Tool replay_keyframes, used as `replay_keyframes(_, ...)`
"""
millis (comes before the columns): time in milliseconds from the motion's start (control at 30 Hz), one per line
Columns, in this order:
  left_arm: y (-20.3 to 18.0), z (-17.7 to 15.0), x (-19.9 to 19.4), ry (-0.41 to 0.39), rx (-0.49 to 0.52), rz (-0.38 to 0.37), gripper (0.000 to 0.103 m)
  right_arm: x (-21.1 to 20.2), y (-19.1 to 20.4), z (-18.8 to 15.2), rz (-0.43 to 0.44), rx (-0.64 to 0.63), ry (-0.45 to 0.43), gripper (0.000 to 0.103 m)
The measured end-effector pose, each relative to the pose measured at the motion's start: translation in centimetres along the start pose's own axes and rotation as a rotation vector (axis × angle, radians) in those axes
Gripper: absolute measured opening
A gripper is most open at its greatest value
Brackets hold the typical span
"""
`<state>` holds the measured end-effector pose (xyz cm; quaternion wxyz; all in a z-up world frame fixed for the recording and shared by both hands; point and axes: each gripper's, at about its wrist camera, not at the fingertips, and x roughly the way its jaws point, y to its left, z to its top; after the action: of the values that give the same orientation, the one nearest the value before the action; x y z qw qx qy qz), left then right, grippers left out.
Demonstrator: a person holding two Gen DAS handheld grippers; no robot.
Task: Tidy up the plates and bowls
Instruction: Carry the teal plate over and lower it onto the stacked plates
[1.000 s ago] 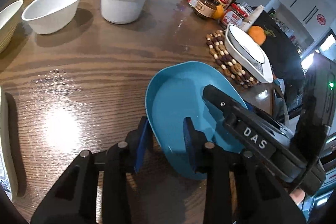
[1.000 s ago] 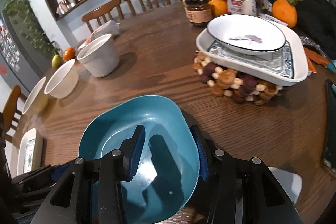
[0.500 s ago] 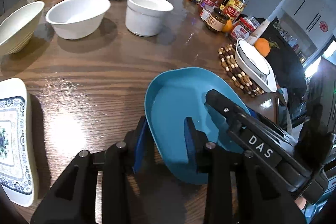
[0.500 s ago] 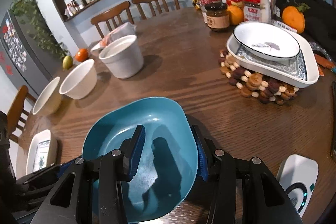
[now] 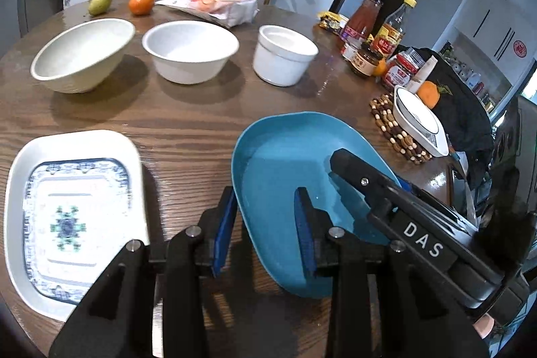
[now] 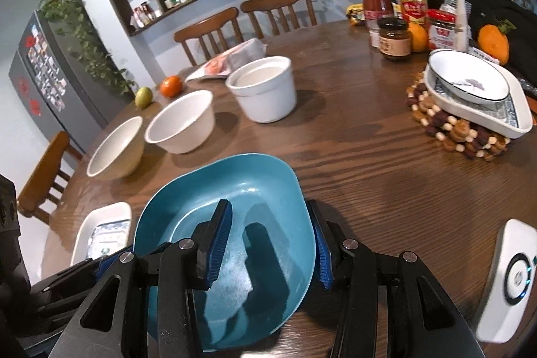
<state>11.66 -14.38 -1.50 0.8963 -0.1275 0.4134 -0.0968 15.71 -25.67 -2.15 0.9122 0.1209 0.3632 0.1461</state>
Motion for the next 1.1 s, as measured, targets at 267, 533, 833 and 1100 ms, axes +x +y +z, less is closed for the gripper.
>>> replay_keyframes(267,3.4,-0.2,-1.9,-0.022,-0.036,0.026,0.032,0.5,3.4,-0.9,0.05,-0.012,-0.004,0.047)
replay_keyframes(533,5.5,-0.3,-4.2,-0.054,-0.039,0.031,0.031,0.0,6.2,-1.4,0.062,-0.035,-0.033,0.047)
replay_keyframes(833,7.4,-0.5,-5.8,-0.073,-0.028,0.045,0.029,-0.4,8.8,-2.0,0.065,-0.049,-0.061,0.047)
replay_keyframes(1100,9.9,-0.4,-6.7,-0.078,-0.026,0.085,0.029,-0.1,11.3,-2.8,0.057,-0.065,-0.072,0.047)
